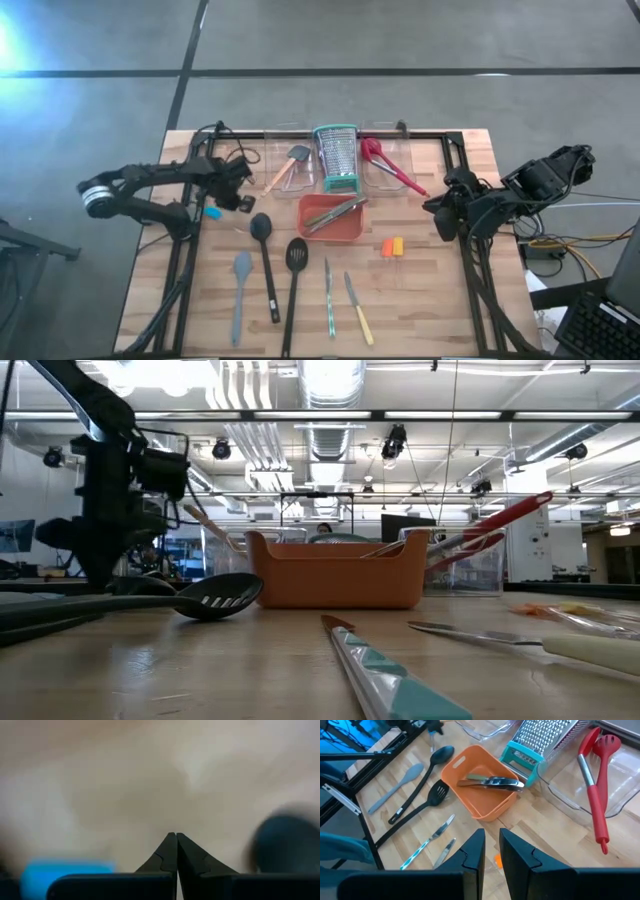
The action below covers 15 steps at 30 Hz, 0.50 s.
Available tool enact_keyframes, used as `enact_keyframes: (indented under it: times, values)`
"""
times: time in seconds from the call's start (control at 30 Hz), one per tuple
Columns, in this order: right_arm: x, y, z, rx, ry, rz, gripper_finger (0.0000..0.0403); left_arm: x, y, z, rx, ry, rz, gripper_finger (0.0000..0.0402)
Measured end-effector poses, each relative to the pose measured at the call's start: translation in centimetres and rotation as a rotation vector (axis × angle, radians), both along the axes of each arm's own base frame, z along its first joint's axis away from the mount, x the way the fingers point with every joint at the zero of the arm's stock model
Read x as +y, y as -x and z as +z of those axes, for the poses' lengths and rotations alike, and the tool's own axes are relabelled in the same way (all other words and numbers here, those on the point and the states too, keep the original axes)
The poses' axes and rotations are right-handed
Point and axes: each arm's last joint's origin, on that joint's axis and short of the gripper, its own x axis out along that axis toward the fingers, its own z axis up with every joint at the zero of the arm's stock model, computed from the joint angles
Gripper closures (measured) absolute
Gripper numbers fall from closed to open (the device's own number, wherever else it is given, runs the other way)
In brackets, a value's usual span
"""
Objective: Pick & Place Kitchen Items
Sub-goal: Put the blue spatula into the left transparent bin
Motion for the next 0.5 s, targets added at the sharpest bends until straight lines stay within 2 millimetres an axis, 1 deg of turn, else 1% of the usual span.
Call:
enact_keyframes:
  times: [0.03, 0.13, 0.23, 0.33, 0.5]
  values:
    - [0.0, 0.0, 0.0, -0.001, -0.001, 0.000, 0.0351, 0.2, -0.3, 0.2, -0.024, -0.022, 0.013, 0.0401]
    - [0.0, 0.0, 0.0, -0.001, -0.002, 0.000, 0.0351, 0.0, 0.1, 0.3, 0.000, -0.002, 0.015, 0.0401]
    - [0.0, 0.0, 0.0, -0.001, -0.002, 0.001, 0.0351, 0.0, -0.1, 0.4, -0.016, -0.009, -0.018, 0.0401]
    - [0.0, 0.0, 0.0, -0.001, -0.002, 0.001, 0.0351, 0.0, -0.2, 1.1, -0.014, -0.011, -0.147, 0.0392]
    - [0.0, 0.0, 0.0, -0.001, -0.003, 0.002, 0.0351, 0.0, -0.1, 4.0, 0.057, -0.010, -0.340, 0.0365]
